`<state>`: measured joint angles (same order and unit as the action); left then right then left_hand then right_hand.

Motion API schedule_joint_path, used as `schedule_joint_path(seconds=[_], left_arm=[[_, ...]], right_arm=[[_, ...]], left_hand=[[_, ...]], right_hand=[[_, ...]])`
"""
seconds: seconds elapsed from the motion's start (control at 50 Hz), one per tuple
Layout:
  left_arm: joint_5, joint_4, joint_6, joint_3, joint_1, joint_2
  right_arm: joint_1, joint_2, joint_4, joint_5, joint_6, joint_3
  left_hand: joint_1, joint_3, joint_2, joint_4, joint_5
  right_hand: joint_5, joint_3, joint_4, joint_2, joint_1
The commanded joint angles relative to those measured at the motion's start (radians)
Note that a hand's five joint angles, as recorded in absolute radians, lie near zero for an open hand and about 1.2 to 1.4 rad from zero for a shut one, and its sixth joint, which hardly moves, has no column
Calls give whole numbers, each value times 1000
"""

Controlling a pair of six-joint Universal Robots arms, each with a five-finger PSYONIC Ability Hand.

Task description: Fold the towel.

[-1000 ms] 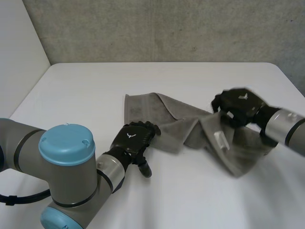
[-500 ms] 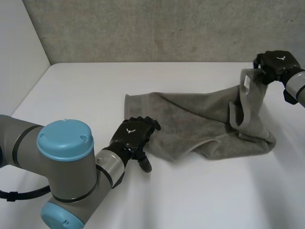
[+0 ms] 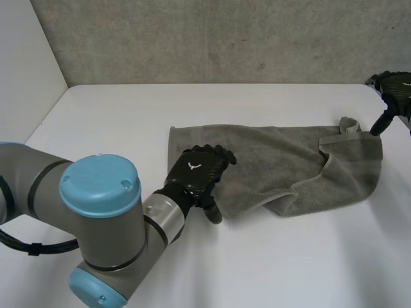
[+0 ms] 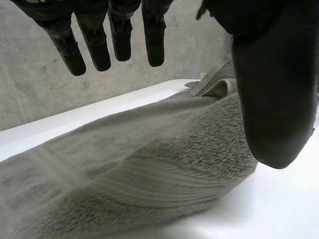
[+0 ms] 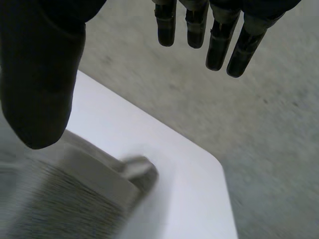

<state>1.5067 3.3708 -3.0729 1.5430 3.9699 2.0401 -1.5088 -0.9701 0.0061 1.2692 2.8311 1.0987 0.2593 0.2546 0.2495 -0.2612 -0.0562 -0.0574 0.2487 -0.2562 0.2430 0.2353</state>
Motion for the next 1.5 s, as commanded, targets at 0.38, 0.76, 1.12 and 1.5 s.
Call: schedule_joint_path(seconds=[0.38, 0.76, 1.12, 1.5], left_arm=[[90, -16, -9, -234, -103, 242], [144, -51, 14, -385, -126, 376], [243, -96, 3, -376, -97, 297], [195, -129, -173, -46, 192, -20]], right_arm=[[-2, -167, 3, -327, -469, 457], [-37, 82, 38, -263, -702, 260], [-41, -19, 6, -260, -644, 322], [-123, -424, -26, -266, -118, 682]], left_hand=[[69, 73, 78, -67, -97], [221, 226, 231, -219, -250], [908, 913, 918, -906, -937], [908, 913, 918, -907, -937]], right_hand=[[57, -74, 82, -69, -61], [-161, 145, -137, 150, 158], [-1164, 1148, -1140, 1153, 1161], [-1164, 1148, -1140, 1153, 1161]])
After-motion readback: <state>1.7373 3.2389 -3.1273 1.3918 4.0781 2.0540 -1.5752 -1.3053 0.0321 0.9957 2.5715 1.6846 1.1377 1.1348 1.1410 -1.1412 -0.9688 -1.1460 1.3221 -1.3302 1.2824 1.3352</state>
